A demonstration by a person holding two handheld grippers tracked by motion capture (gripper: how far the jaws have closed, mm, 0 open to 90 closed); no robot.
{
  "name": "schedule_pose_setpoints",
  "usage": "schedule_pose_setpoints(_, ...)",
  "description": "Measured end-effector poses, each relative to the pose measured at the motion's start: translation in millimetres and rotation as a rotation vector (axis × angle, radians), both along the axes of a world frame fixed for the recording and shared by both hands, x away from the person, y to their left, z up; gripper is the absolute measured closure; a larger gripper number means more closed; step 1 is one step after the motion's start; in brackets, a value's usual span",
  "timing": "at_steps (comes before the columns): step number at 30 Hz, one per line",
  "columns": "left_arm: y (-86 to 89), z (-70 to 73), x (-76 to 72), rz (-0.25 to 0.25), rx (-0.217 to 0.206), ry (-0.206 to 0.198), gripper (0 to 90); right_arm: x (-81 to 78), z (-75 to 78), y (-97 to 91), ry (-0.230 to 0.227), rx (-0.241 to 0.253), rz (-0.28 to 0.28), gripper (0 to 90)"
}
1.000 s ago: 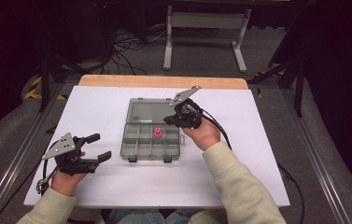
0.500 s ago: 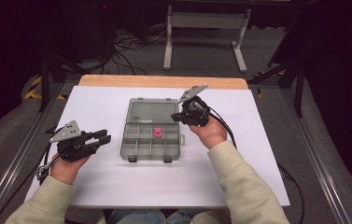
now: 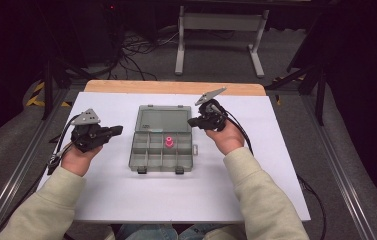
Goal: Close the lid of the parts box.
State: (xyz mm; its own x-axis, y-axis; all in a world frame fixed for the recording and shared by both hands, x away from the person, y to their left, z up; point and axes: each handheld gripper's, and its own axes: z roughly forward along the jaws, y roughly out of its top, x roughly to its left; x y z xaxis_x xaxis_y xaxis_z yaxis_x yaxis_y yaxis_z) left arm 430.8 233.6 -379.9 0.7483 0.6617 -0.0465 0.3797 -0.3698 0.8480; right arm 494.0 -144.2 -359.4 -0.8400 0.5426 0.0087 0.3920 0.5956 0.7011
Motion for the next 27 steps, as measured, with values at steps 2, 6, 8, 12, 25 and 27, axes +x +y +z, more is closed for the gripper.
schedule_pose_setpoints(2,-2.7,1.3,6.4,0.003,0.021,-0.004,90.0,3.5,-2.4,-0.6,0.004,-0.002,-0.004,90.0)
schedule_pose_setpoints(6,-8.0,3.0,17.0,0.020,0.045,-0.018,90.0,10.1,-7.0,-3.7,0.014,0.010,-0.016,90.0)
schedule_pose_setpoints(8,-8.8,3.6,21.1,0.020,0.037,-0.007,90.0,13.1,-8.8,-4.9,0.014,0.010,-0.025,90.0)
schedule_pose_setpoints(12,-11.0,3.1,35.3,0.026,0.039,0.013,90.0,19.1,-12.7,-8.2,0.015,0.009,-0.051,90.0)
schedule_pose_setpoints(25,-15.2,-10.9,76.7,0.107,0.048,0.133,90.0,34.5,-22.4,-15.5,0.023,0.017,-0.111,90.0)
schedule_pose_setpoints(27,-16.3,-13.3,83.3,0.129,0.041,0.171,89.8,37.0,-25.1,-15.8,0.024,0.012,-0.121,90.0)
